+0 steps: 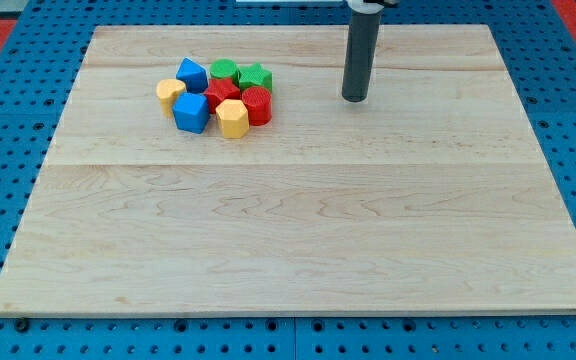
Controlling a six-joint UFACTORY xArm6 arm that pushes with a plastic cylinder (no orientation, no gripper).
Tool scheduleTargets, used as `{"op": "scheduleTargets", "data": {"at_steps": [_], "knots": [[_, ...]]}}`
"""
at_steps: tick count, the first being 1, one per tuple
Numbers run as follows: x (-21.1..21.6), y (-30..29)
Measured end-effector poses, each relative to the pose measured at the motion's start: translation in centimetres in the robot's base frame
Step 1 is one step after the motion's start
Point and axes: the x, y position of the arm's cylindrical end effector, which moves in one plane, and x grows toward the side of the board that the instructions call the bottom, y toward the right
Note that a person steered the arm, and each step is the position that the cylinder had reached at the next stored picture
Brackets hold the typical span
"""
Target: Move the group of blocks slightly right
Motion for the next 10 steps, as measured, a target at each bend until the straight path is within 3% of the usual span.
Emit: {"op": "scheduleTargets", "data": {"at_steps": [2,5,6,9,10], "knots": [[1.5,0.9],[9.2,-1.6],[13.0,-5.4],[13.3,-22.8],[13.3,-23.0]]}}
